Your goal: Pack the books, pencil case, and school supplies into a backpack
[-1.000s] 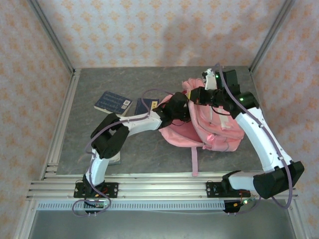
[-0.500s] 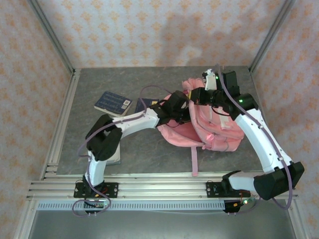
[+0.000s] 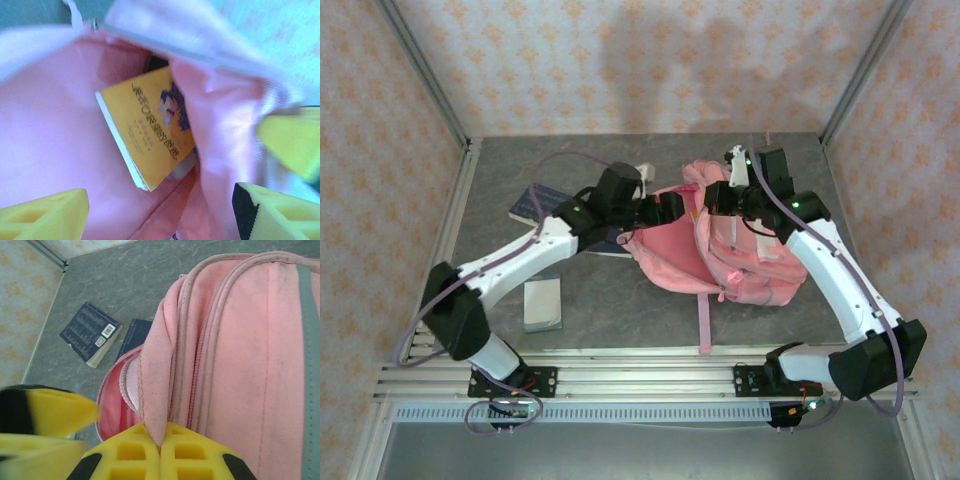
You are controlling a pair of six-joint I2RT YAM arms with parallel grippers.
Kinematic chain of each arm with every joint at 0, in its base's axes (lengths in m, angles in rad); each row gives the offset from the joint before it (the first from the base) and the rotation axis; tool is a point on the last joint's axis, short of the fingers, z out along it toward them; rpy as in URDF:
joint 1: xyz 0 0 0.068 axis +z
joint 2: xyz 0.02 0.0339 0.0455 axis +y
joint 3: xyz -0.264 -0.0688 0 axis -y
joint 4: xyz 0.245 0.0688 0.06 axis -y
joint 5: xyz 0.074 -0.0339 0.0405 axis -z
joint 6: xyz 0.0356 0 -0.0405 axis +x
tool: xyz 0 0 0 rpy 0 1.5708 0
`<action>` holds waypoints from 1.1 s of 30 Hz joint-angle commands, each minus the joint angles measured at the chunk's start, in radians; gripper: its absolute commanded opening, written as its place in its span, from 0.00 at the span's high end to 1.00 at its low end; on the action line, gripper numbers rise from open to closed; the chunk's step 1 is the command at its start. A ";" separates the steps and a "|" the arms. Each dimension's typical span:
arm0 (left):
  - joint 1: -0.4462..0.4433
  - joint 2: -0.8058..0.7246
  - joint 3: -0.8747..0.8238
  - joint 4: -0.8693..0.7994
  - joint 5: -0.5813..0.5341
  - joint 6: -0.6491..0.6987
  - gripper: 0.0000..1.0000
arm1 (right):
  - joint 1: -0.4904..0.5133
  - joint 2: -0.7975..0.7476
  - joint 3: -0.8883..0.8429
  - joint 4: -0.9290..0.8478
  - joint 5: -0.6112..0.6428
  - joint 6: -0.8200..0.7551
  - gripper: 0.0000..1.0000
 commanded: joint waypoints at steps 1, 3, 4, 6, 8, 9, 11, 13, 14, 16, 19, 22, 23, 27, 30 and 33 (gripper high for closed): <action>0.020 -0.068 -0.007 -0.107 -0.109 0.084 0.24 | -0.009 0.028 -0.032 0.025 0.157 -0.017 1.00; 0.038 -0.081 -0.008 -0.153 -0.155 0.086 0.24 | -0.002 0.048 -0.044 0.026 0.189 -0.016 1.00; 0.050 -0.082 -0.008 -0.179 -0.182 0.082 0.24 | 0.004 0.060 -0.046 0.022 0.225 -0.016 1.00; 0.076 -0.077 -0.017 -0.213 -0.218 0.069 0.24 | 0.021 0.086 -0.039 0.007 0.327 -0.021 1.00; 0.100 -0.071 -0.040 -0.219 -0.236 0.050 0.24 | 0.038 0.115 -0.022 -0.012 0.422 -0.040 1.00; 0.110 -0.069 -0.051 -0.214 -0.243 0.044 0.24 | 0.045 0.127 -0.014 -0.016 0.452 -0.046 1.00; 0.125 -0.058 -0.068 -0.213 -0.265 0.033 0.24 | 0.053 0.155 0.005 -0.022 0.483 -0.055 1.00; 0.135 -0.043 -0.067 -0.228 -0.283 0.022 0.25 | 0.060 0.174 0.028 -0.028 0.472 -0.056 0.93; 0.139 -0.034 -0.066 -0.237 -0.291 0.019 0.25 | 0.069 0.176 0.037 -0.028 0.468 -0.056 0.83; 0.149 -0.022 -0.067 -0.261 -0.308 0.004 0.26 | 0.094 0.165 0.042 -0.016 0.471 -0.064 0.67; 0.162 -0.033 -0.090 -0.294 -0.336 -0.024 0.28 | 0.130 0.121 0.028 0.012 0.489 -0.068 0.56; 0.179 -0.095 -0.168 -0.337 -0.401 -0.085 0.28 | 0.160 0.069 0.001 0.033 0.489 -0.042 0.52; 0.195 -0.124 -0.216 -0.333 -0.404 -0.106 0.27 | 0.176 0.053 -0.008 0.037 0.493 -0.039 0.52; 0.285 -0.220 -0.409 -0.310 -0.392 -0.173 0.27 | 0.236 0.015 -0.042 0.040 0.484 -0.018 0.50; 0.365 -0.256 -0.538 -0.274 -0.372 -0.194 0.27 | 0.271 -0.004 -0.084 0.074 0.404 0.021 0.50; 0.400 -0.261 -0.619 -0.235 -0.363 -0.195 0.27 | 0.313 -0.005 -0.129 0.115 0.343 0.062 0.50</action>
